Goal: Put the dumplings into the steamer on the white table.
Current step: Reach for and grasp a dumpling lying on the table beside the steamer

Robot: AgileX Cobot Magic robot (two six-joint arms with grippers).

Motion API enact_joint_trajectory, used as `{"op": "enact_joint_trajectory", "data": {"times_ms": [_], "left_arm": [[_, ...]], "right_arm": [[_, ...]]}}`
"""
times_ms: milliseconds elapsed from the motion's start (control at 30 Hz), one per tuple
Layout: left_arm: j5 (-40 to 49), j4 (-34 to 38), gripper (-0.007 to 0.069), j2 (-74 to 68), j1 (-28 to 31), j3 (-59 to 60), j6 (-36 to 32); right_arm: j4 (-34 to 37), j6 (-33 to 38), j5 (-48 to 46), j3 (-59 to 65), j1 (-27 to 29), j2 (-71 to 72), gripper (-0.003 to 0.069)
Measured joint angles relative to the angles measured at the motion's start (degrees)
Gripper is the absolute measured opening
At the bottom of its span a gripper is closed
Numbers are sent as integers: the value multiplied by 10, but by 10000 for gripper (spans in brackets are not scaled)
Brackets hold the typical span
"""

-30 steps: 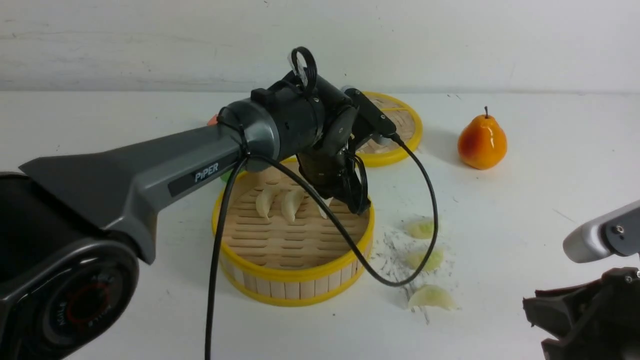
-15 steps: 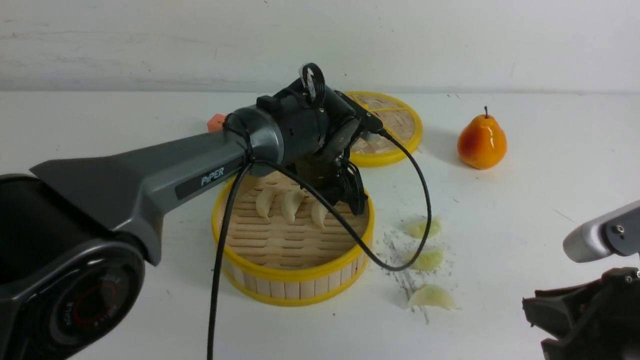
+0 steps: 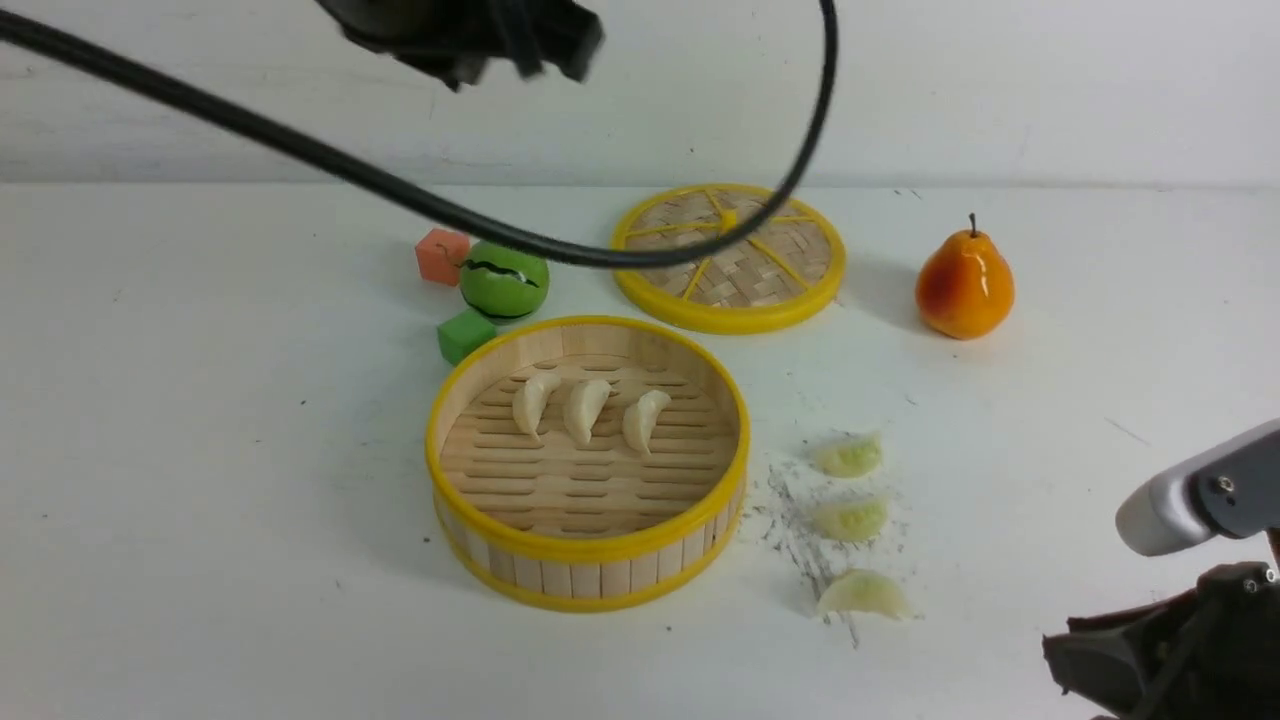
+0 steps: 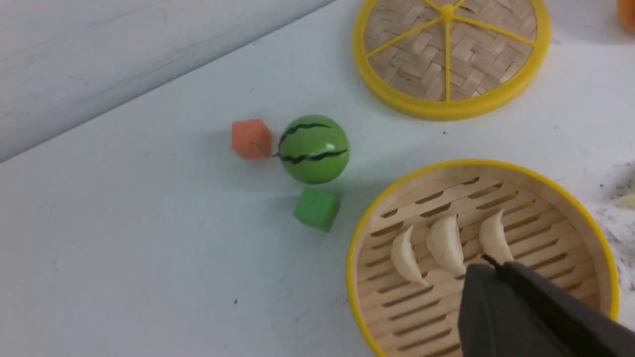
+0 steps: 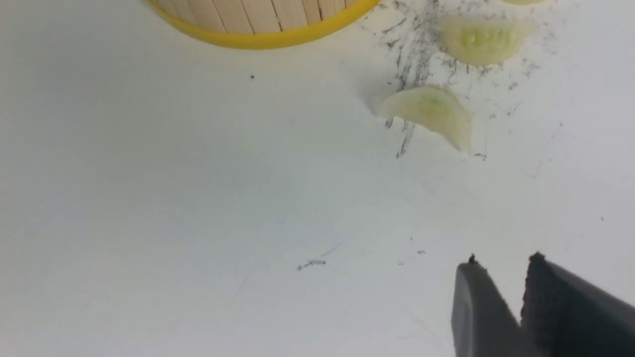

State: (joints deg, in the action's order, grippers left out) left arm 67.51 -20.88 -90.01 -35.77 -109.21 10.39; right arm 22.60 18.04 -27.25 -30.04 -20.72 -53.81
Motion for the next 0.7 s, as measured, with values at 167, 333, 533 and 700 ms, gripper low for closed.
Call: {"op": "enact_joint_trajectory", "data": {"times_ms": [167,333,533,700], "left_arm": [[37,26,-15,106,1,64,0],[33,37,-15,252,0,230,11],[-21,37,-15,420,0,448,41],[-69,32,-15,546,0,635,48]], "right_arm": [[2,42,-82,-39,0,-41,147],[5,71,-169,-122,0,-138,160],[5,119,-207,-231,0,-258,283],[-19,151,-207,-323,-1,-367,429]]}}
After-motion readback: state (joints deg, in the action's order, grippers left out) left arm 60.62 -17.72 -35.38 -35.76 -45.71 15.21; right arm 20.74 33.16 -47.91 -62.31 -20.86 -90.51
